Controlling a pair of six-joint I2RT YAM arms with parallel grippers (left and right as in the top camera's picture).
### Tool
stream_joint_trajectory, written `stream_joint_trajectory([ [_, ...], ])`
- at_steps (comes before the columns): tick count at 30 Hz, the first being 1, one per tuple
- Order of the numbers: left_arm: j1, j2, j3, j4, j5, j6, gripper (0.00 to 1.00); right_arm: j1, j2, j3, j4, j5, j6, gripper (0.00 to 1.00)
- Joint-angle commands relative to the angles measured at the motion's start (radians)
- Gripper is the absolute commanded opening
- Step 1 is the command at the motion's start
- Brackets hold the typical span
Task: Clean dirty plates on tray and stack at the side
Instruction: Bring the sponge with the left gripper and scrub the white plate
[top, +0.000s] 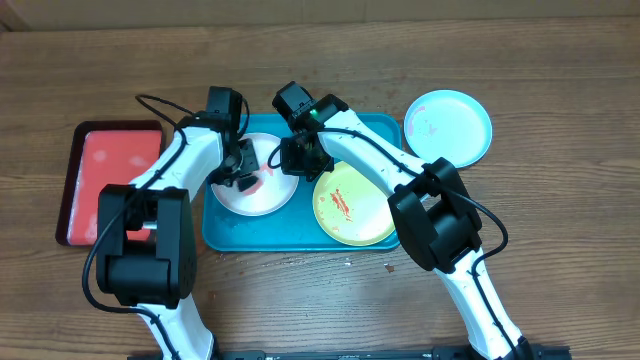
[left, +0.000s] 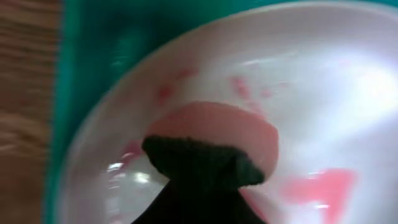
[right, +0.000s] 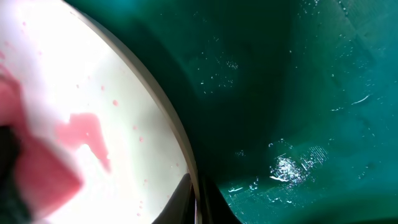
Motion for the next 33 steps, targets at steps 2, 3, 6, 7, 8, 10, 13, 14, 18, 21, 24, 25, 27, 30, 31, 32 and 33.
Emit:
stream_joint_trajectory([
  [2, 0.024, 0.060, 0.043, -0.103, -0.281, 0.076, 0.13, -0.002, 0.035, -0.022, -0.026, 0.047, 0.003, 0.04],
  [3, 0.023, 0.060, 0.058, -0.115, -0.278, 0.075, 0.11, -0.002, 0.035, -0.022, -0.026, 0.047, 0.003, 0.04],
  [6, 0.023, 0.060, 0.110, -0.137, -0.184, 0.075, 0.05, -0.002, 0.035, -0.022, -0.026, 0.047, 0.003, 0.04],
  [7, 0.022, 0.060, 0.122, -0.137, -0.128, 0.075, 0.04, -0.002, 0.035, -0.022, -0.026, 0.047, 0.003, 0.04],
  [8, 0.021, 0.060, 0.127, -0.134, -0.082, 0.075, 0.04, -0.002, 0.035, -0.022, -0.024, 0.047, 0.003, 0.04],
  [10, 0.022, 0.060, 0.130, -0.107, 0.097, 0.075, 0.04, -0.002, 0.035, -0.022, -0.019, 0.047, 0.003, 0.04],
  [13, 0.018, 0.069, 0.121, -0.042, 0.343, 0.072, 0.04, -0.002, 0.035, -0.022, -0.013, 0.047, 0.003, 0.05],
  [14, 0.015, 0.073, 0.114, -0.017, 0.382, 0.065, 0.04, -0.002, 0.035, -0.022, -0.012, 0.047, 0.003, 0.05],
  [18, 0.000, 0.089, 0.084, 0.059, 0.407, 0.014, 0.04, -0.002, 0.035, -0.022, -0.014, 0.047, 0.003, 0.05],
  [21, 0.001, 0.116, 0.084, 0.062, 0.402, 0.016, 0.04, -0.002, 0.035, -0.022, -0.016, 0.047, 0.003, 0.05],
  [24, 0.018, 0.133, 0.084, 0.053, 0.344, 0.016, 0.04, -0.002, 0.035, -0.022, -0.016, 0.047, 0.003, 0.05],
  [25, 0.025, 0.136, 0.084, 0.047, 0.308, 0.015, 0.04, -0.002, 0.035, -0.022, -0.016, 0.047, 0.003, 0.05],
  [27, 0.047, 0.137, 0.084, 0.022, 0.184, 0.015, 0.04, -0.002, 0.035, -0.022, -0.019, 0.047, 0.003, 0.05],
  [30, 0.081, 0.137, 0.084, -0.008, 0.028, 0.023, 0.04, -0.002, 0.035, -0.022, -0.021, 0.047, 0.003, 0.05],
  [31, 0.095, 0.137, 0.084, -0.018, -0.016, 0.038, 0.04, -0.002, 0.035, -0.022, -0.022, 0.047, 0.003, 0.05],
  [32, 0.105, 0.137, 0.084, -0.025, -0.046, 0.052, 0.04, -0.002, 0.035, -0.022, -0.022, 0.047, 0.003, 0.05],
  [33, 0.118, 0.136, 0.085, -0.035, -0.081, 0.068, 0.04, -0.002, 0.035, -0.021, -0.023, 0.047, 0.003, 0.05],
])
